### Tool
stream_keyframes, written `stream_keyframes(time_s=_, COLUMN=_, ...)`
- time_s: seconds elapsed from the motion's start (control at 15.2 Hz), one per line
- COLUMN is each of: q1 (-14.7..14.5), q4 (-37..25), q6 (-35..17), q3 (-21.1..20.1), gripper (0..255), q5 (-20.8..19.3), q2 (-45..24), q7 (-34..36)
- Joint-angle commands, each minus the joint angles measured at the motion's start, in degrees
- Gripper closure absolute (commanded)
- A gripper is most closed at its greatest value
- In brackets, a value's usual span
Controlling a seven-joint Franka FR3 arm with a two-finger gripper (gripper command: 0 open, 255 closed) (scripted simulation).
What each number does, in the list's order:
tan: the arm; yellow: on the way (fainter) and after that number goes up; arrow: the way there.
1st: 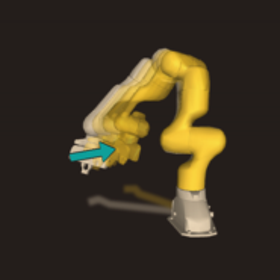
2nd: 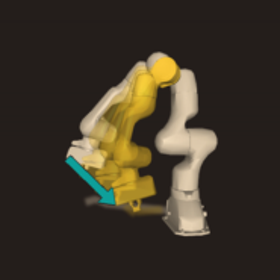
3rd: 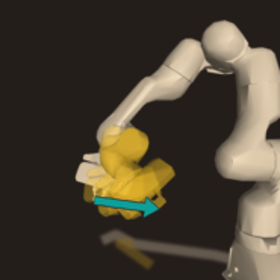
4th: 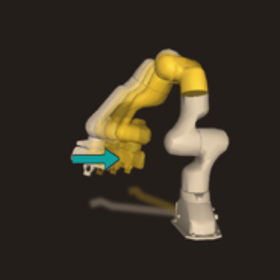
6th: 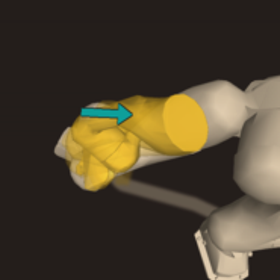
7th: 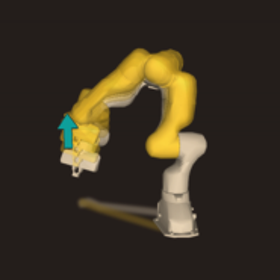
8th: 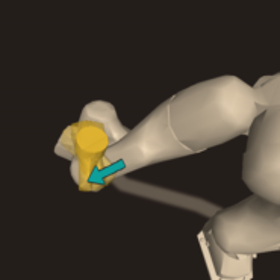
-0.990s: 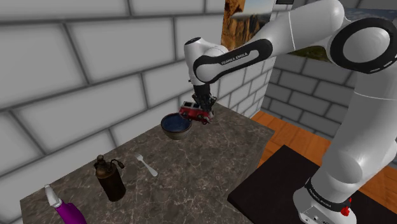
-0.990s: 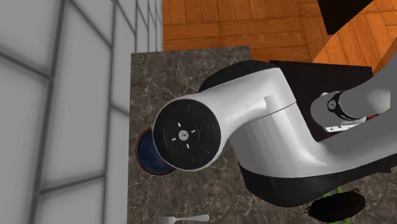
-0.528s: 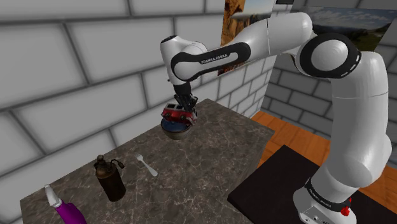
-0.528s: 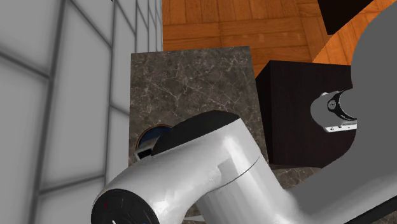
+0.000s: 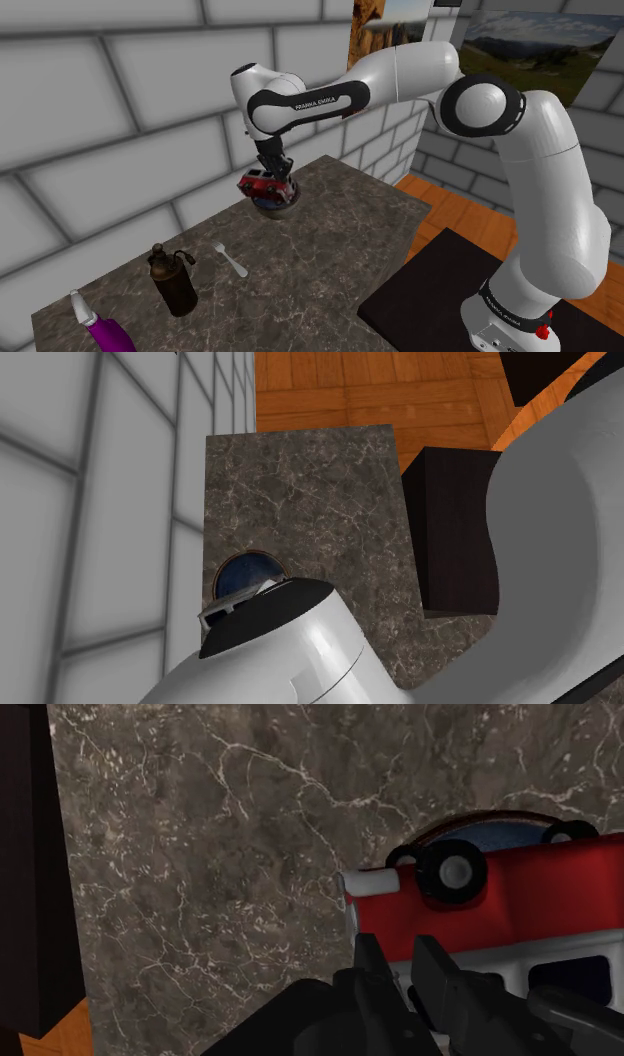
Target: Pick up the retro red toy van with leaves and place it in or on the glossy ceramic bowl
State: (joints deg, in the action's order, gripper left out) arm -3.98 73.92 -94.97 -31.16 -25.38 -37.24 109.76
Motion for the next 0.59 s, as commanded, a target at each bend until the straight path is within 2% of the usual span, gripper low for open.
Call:
stream_keyframes(time_s=0.0, q1=0.1, q4=1.0, q6=-1.3, q3=0.1, gripper=255, q5=-0.2, q2=-0.3, q7=0.4)
stream_keyframes(time_s=0.53, q1=1.1, q4=4.4, q6=-5.9, q3=-0.4, gripper=255, q5=-1.9, q2=-2.3, q7=2.0)
